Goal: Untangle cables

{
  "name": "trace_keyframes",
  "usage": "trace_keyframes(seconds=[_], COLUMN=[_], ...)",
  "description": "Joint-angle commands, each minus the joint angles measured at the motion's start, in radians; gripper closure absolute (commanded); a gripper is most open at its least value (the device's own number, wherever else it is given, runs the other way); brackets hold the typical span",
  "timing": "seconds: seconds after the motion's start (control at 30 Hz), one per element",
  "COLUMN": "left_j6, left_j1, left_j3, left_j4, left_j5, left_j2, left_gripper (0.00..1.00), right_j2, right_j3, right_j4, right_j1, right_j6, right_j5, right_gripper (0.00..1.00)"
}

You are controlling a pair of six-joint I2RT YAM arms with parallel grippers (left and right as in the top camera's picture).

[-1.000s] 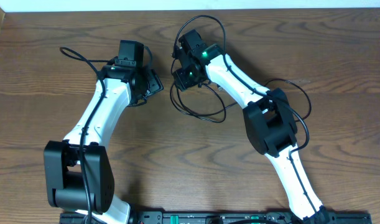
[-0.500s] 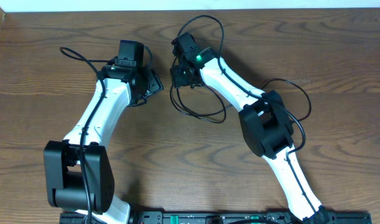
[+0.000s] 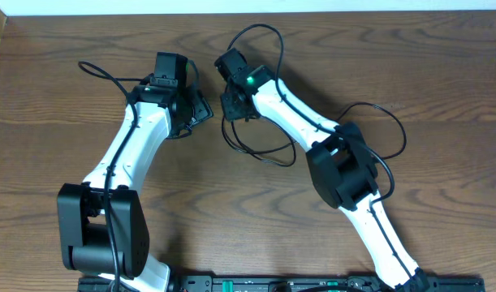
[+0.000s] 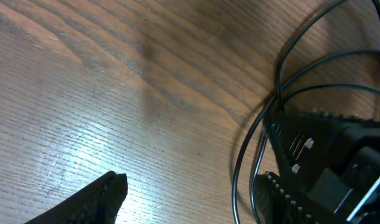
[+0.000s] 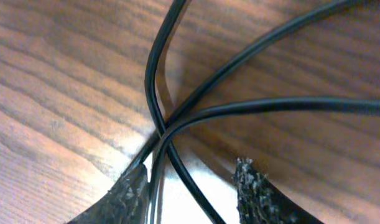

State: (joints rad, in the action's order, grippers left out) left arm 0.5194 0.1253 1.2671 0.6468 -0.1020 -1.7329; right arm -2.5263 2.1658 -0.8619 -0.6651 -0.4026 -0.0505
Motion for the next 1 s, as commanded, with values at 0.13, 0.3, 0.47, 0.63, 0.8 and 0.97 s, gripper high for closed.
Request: trace_keyframes(seconds=[0.13,0.3,0.47,0.63,0.8,0.97], left_j6=[-0.014,-0.014,-0.014,-0.014,-0.014,-0.014], left_j1=[-0.001,-0.001,-0.001,-0.001,-0.001,-0.001], left_j3=[0.006,0.006,0.006,0.006,0.006,0.006], left_j4=[0.001,0.001,0.001,0.0,0.001,0.001], left_j5=[0.01,0.01,0.01,0.01,0.01,0.01], left_j2=[-0.006,-0.006,-0.006,-0.006,-0.006,-0.006], left_gripper=[0.3,0.3,0.3,0.29,0.29,0.25], right_j2=[-0.081,-0.081,-0.081,-0.074,-0.022,0.087], right_j3=[-0.036,-0.036,-0.036,0.01,0.104,0.225], right_j4=[-0.092,-0.121,-0.121,-0.147,-0.198,-0.285], right_j1=[-0.026,-0.026,-0.015,0.016,0.061,0.112], right_j6=[-0.039,-0.046,-0.045,0.035,0.171,0.239], right_j5=[-0.003,0.0,0.048,-0.013,-0.134,-0.144], right_gripper=[0.64,0.77,0.99,0.99,0.99,0.99])
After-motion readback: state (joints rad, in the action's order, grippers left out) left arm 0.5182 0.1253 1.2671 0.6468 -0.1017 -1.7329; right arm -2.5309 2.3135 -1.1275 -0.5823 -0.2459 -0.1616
